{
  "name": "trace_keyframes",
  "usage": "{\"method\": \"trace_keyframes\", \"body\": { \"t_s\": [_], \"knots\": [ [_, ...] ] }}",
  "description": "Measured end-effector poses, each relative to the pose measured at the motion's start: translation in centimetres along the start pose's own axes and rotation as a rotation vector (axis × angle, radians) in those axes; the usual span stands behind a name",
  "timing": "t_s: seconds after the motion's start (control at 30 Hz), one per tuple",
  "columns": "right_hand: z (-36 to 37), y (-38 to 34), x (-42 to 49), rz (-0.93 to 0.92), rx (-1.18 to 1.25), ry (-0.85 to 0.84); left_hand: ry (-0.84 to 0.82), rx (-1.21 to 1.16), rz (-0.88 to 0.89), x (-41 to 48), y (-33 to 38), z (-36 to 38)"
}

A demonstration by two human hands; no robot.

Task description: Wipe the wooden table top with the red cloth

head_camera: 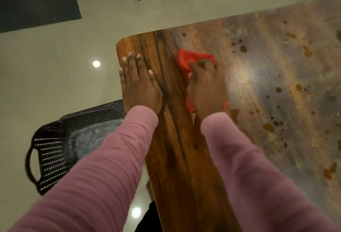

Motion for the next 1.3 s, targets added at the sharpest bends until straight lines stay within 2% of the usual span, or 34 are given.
{"method": "trace_keyframes", "body": {
  "t_s": [0.07, 0.13, 0.17, 0.27, 0.33, 0.37, 0.47, 0.53, 0.6, 0.73, 0.8, 0.83, 0.93, 1.03, 1.1, 1.2, 1.23, 1.3],
  "knots": [
    [-0.6, 2.0, 2.5, 0.177, 0.054, 0.035, -0.016, 0.007, 0.006, 0.0, 0.2, 0.1],
    [-0.5, 1.1, 3.4, 0.215, 0.104, 0.062, -0.020, 0.013, 0.012, 0.2, 0.4, 0.3],
    [-0.2, -0.2, 3.3, 0.155, 0.121, 0.044, -0.016, 0.012, 0.004, 0.2, 0.4, 0.4],
    [0.9, -4.1, 1.4, -0.202, 0.189, -0.028, -0.016, 0.015, -0.014, 0.2, 0.4, 0.6],
    [1.1, -3.1, 2.0, -0.306, 0.175, -0.016, -0.014, 0.016, -0.012, 0.2, 0.4, 0.6],
    [1.2, -1.8, 3.2, -0.259, 0.141, 0.010, -0.011, 0.019, -0.010, 0.2, 0.4, 0.6],
    [0.9, 1.7, 7.1, 0.093, 0.130, 0.104, -0.033, 0.017, -0.004, 0.0, 0.3, 0.4],
    [0.9, 1.6, 8.3, 0.208, 0.146, 0.126, -0.034, 0.011, 0.005, 0.0, 0.4, 0.5],
    [1.3, -0.7, 8.4, 0.130, 0.176, 0.107, -0.017, 0.020, 0.002, 0.0, 0.5, 0.6],
    [2.6, -5.7, 6.9, -0.304, 0.259, -0.029, -0.013, 0.015, -0.025, 0.0, 0.3, 0.6],
    [2.8, -4.7, 7.6, -0.362, 0.198, -0.019, -0.001, 0.014, -0.019, -0.1, 0.2, 0.5],
    [2.8, -3.3, 8.3, -0.294, 0.143, 0.004, 0.004, 0.013, -0.011, -0.1, 0.3, 0.4],
    [1.9, 1.3, 10.6, 0.067, 0.087, 0.094, -0.015, 0.008, 0.001, -0.2, 0.4, 0.3],
    [1.5, 1.3, 11.2, 0.161, 0.096, 0.120, -0.012, 0.015, 0.027, -0.1, 0.7, 0.5],
    [1.7, -1.2, 10.8, 0.039, 0.146, 0.064, 0.007, 0.025, 0.036, -0.1, 0.9, 0.6],
    [2.3, -4.8, 9.6, -0.311, 0.240, -0.049, 0.003, 0.026, 0.008, -0.2, 0.8, 0.8],
    [2.3, -4.9, 9.7, -0.360, 0.214, -0.057, 0.012, 0.025, -0.002, -0.2, 0.6, 0.7],
    [2.2, -3.2, 10.5, -0.272, 0.099, 0.007, 0.039, 0.017, 0.003, -0.3, 0.4, 0.6]
  ]
}}
Point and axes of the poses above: each hand's wrist, its own x-axis towards the middle knuckle, its own z-axis out of the palm, y = z × x, the point moved 2 cm from there along x, towards the middle knuckle, and after that the axes turned 10 degrees about -z, right-handed, at the moved point
